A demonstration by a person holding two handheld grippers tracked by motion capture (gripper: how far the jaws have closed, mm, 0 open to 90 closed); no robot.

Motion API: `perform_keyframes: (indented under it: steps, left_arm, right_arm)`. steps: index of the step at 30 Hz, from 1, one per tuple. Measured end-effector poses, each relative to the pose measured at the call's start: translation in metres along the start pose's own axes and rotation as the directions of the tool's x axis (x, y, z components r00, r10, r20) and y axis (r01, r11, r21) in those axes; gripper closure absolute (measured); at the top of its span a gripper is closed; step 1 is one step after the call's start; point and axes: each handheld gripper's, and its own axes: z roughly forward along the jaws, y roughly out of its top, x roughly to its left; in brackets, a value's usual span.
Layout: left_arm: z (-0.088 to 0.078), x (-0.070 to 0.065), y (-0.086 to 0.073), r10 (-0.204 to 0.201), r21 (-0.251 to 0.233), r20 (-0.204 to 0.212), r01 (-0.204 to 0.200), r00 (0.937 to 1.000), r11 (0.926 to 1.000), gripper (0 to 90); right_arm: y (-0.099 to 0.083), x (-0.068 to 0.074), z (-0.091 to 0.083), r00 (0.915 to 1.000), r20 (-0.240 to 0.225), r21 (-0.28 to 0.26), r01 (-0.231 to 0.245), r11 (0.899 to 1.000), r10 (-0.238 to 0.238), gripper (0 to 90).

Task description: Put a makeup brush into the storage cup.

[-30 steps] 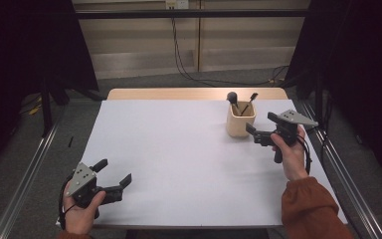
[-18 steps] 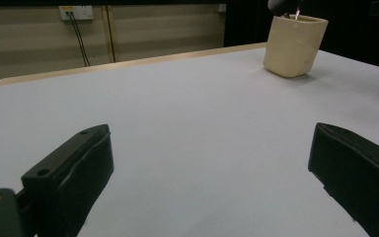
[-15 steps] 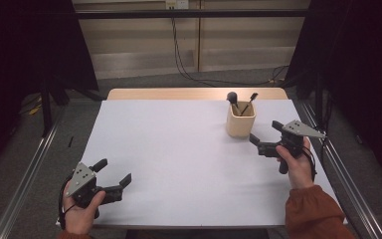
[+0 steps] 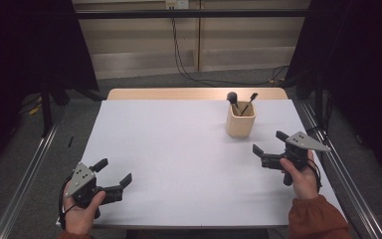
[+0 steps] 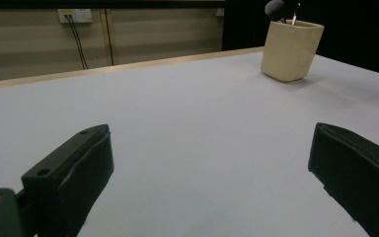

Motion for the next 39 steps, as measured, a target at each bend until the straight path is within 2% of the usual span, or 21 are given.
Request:
perform_keyframes:
  steps: [7, 12, 22, 27, 32, 35, 39]
  left_arm:
    - [0.000, 0.000, 0.000, 0.004, 0.003, -0.003, -0.004, 1.0000, 1.0000, 3.6]
    - [-0.001, 0.000, 0.000, 0.002, 0.001, -0.008, -0.002, 1.0000, 1.0000, 3.6]
    - [-0.003, -0.001, -0.001, 0.007, 0.004, -0.009, -0.007, 0.9999, 1.0000, 3.5]
    - [-0.002, -0.001, -0.001, 0.011, 0.006, -0.008, -0.011, 0.9999, 0.9999, 3.5]
    - [-0.003, 0.000, -0.001, 0.011, 0.012, -0.008, -0.011, 0.9999, 0.9999, 3.5]
    - [-0.001, 0.000, -0.001, 0.017, 0.021, -0.002, -0.017, 0.9998, 0.9996, 3.5]
    - [0.001, -0.002, 0.000, 0.021, 0.022, 0.007, -0.021, 0.9998, 0.9995, 3.5]
  right_arm:
    - [-0.010, 0.004, -0.012, 0.9996, 0.019, 0.005, 0.019, 1.000, -0.019, 0.4]
    - [-0.017, 0.003, -0.022, 0.9993, 0.036, 0.006, 0.010, 1.000, -0.010, 0.6]
    - [-0.027, 0.007, -0.040, 0.9996, 0.028, 0.025, 0.000, 1.000, 0.000, 0.8]
    - [-0.035, 0.005, -0.048, 0.9988, 0.044, 0.036, -0.022, 0.999, 0.021, 0.9]
    - [-0.036, 0.003, -0.059, 0.9976, 0.060, 0.019, -0.036, 0.999, 0.035, 0.8]
    - [-0.039, 0.003, -0.064, 0.9975, 0.066, 0.018, -0.026, 1.000, 0.025, 0.7]
    - [-0.042, 0.003, -0.064, 0.9982, 0.056, 0.046, -0.026, 0.999, 0.023, 0.7]
